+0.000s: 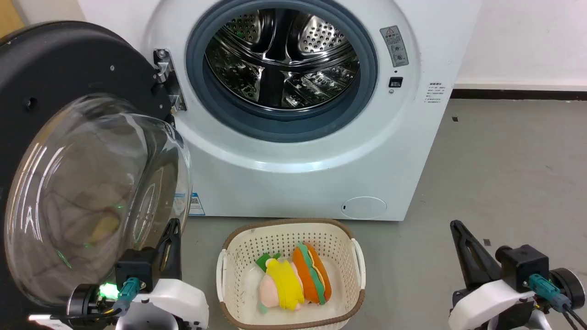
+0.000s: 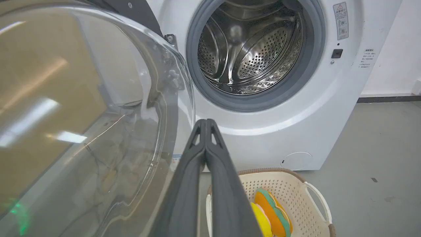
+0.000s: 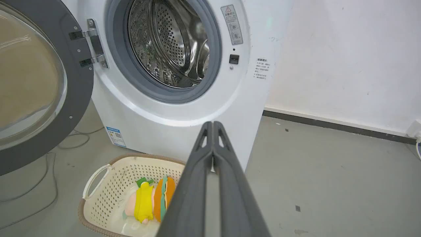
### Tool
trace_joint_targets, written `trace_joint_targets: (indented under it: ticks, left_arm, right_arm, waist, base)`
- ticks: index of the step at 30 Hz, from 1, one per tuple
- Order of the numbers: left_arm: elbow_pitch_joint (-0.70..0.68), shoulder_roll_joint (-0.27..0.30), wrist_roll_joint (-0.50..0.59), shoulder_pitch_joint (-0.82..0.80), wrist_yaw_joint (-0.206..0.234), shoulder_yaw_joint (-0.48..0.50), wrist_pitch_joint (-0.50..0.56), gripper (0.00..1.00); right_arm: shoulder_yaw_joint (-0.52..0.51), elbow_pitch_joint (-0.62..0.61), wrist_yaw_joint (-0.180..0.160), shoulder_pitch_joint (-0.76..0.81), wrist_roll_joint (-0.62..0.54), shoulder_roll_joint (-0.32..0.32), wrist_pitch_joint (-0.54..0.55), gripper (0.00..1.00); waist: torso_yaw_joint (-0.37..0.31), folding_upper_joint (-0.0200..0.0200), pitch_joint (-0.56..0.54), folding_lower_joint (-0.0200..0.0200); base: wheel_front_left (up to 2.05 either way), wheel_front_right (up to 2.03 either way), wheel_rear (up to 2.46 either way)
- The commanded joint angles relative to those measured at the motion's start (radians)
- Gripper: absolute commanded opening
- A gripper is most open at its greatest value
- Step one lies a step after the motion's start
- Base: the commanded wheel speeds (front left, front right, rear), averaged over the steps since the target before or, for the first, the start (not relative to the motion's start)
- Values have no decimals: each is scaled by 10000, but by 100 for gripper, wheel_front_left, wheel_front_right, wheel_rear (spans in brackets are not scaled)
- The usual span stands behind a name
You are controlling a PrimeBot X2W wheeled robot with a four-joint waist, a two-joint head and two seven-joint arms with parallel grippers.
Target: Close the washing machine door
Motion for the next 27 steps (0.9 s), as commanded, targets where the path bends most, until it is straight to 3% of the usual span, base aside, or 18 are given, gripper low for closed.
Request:
trace_joint_targets:
  ticks: [1,21,22,27]
  left_arm:
    - [22,-7,30,141,-55,14,3,0]
    - [22,-7,30,141,-55,14,3,0]
    - [0,0,0,-1,4,-2,0,100]
    - [7,0,-16,-10,67,-32,-63,100]
  right_arm:
    - [7,-39,6,76,-78,47,5,0]
    - [7,-39,6,76,-78,47,5,0]
    - [0,2,-2,-1,4,0,0,100]
    - [-53,15,-2,-5,62,1,-63,100]
  waist:
    - [0,0,0,0]
    - [0,0,0,0]
    - [0,0,0,0]
    - [0,0,8,0]
  base:
    - [0,0,0]
    - [0,0,0]
    - [0,0,0]
    - [0,0,0]
